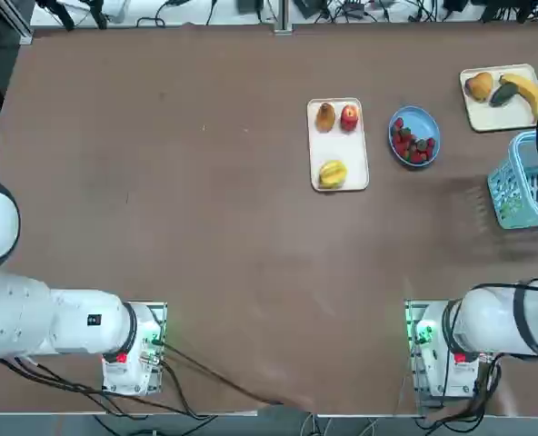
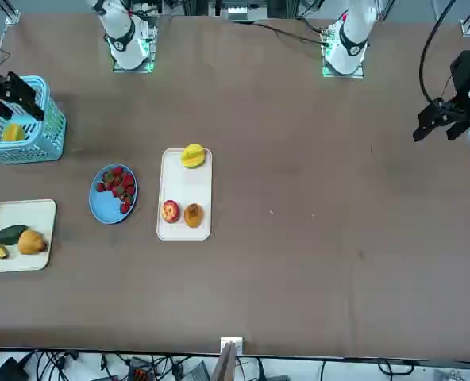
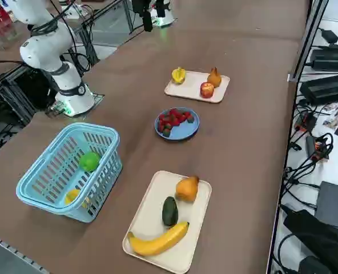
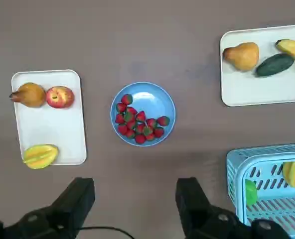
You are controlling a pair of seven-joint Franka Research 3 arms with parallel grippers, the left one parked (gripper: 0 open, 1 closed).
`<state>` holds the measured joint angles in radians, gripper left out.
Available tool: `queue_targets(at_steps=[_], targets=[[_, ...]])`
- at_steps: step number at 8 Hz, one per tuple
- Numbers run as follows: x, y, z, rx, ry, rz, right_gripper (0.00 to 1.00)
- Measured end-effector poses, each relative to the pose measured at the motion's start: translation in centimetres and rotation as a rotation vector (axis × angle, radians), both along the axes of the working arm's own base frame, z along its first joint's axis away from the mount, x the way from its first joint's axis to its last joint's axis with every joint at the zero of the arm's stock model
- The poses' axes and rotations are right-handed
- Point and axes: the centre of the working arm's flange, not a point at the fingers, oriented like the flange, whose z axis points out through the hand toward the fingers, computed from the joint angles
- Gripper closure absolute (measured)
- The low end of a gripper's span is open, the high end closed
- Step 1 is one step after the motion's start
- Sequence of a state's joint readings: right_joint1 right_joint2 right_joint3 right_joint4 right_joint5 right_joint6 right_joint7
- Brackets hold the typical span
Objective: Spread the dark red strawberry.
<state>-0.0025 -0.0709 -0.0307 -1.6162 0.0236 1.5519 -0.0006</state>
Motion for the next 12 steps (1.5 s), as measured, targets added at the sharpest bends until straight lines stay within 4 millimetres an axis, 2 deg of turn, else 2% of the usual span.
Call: queue_targets(at_steps=[4, 6, 8, 10, 12], targets=[[0.1, 1.2, -0.1, -0.014, 0.002, 0.024, 0.0], [0.8, 2.5, -2.2, -0.014, 0.048, 0.051, 0.0], [2.5, 4.8, -6.6, -0.017, 0.114, 0.141, 0.0], [4.1, 7.3, -11.9, -0.019, 0.126, 0.274, 0.0], [4.5, 7.5, -17.4, -0.012, 0.124, 0.44, 0.0]])
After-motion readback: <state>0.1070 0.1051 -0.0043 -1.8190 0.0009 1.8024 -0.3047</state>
